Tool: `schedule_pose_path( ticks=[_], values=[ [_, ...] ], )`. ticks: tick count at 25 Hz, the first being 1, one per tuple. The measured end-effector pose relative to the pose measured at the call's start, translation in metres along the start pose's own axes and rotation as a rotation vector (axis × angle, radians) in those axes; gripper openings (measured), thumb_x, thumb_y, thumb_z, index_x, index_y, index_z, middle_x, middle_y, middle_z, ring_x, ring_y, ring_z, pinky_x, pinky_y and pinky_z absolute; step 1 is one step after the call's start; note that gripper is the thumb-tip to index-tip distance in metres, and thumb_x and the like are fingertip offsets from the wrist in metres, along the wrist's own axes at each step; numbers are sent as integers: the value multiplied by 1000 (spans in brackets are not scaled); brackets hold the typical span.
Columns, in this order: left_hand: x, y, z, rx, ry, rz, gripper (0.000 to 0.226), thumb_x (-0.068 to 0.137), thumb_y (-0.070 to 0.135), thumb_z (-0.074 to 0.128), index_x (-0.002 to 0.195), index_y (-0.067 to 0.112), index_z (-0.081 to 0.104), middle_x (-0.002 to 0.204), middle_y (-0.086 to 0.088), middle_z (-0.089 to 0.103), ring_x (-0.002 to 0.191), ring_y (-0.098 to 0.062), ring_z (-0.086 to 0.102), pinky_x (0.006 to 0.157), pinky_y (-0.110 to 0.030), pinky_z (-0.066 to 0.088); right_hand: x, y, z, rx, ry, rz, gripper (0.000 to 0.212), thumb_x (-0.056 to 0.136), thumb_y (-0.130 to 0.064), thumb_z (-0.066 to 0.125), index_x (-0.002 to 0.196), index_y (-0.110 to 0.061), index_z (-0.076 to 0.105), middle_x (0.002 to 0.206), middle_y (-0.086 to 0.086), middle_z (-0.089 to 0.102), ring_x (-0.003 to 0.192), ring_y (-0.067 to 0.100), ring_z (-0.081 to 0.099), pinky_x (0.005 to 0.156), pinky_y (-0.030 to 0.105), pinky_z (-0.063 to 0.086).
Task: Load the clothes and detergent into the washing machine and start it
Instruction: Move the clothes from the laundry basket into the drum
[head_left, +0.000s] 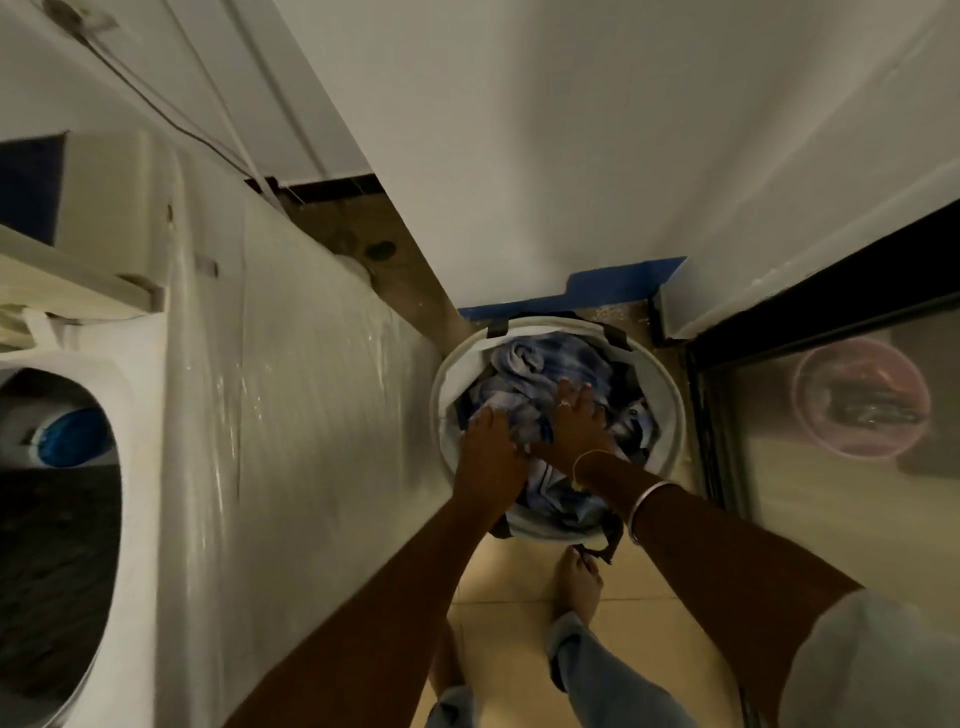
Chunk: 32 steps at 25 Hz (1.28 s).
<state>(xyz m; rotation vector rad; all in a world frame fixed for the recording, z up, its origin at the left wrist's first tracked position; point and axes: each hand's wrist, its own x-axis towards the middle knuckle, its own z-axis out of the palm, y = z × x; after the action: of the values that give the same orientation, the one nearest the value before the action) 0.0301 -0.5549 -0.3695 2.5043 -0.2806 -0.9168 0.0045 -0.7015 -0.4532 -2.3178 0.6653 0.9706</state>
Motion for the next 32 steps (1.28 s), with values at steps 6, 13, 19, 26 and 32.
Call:
schedule_pose_path(
  ticks=[6, 13, 19, 26, 32],
  values=[
    [1, -35, 27, -115, 13, -146, 60, 85, 26, 46, 143, 10, 40, 146, -13, 46, 138, -31, 41, 112, -48, 38, 4, 4, -6, -42, 175, -87, 31, 96, -11, 50, 126, -12, 57, 123, 17, 64, 111, 34, 62, 90, 41, 51],
    [-30, -5, -17, -52, 11, -32, 151, 42, 96, 59, 155, 27, -14, 165, -3, 3, 152, -26, 8, 120, -53, 22, -109, -36, -85, 465, 444, -151, 16, 83, -15, 55, 90, -20, 68, 86, 2, 68, 80, 21, 63, 77, 32, 52],
    [-112, 70, -140, -298, 40, 147, 108, 60, 23, 91, 148, 27, 29, 146, -2, 43, 130, -18, 47, 104, -27, 41, -230, -108, -146, 765, 504, -482, 14, 87, 6, 53, 84, 1, 66, 78, 6, 65, 71, 7, 60, 70, 24, 49],
    [-195, 91, -245, -656, 245, 294, 61, 72, 38, 77, 125, 11, 61, 111, 6, 67, 101, -8, 65, 91, -29, 54, -335, -124, -161, 537, 903, -800, 93, 75, -33, 81, 147, -2, 29, 149, 16, 36, 140, 34, 37, 112, 47, 36],
    [-268, 57, -328, -1132, 324, 397, 38, 70, 3, 76, 107, 9, 70, 99, -7, 75, 92, -17, 72, 72, -28, 58, -377, -180, -130, 679, 632, -689, 107, 71, -28, 89, 153, -25, 20, 144, -11, 47, 129, 5, 51, 106, 27, 45]
  ],
)
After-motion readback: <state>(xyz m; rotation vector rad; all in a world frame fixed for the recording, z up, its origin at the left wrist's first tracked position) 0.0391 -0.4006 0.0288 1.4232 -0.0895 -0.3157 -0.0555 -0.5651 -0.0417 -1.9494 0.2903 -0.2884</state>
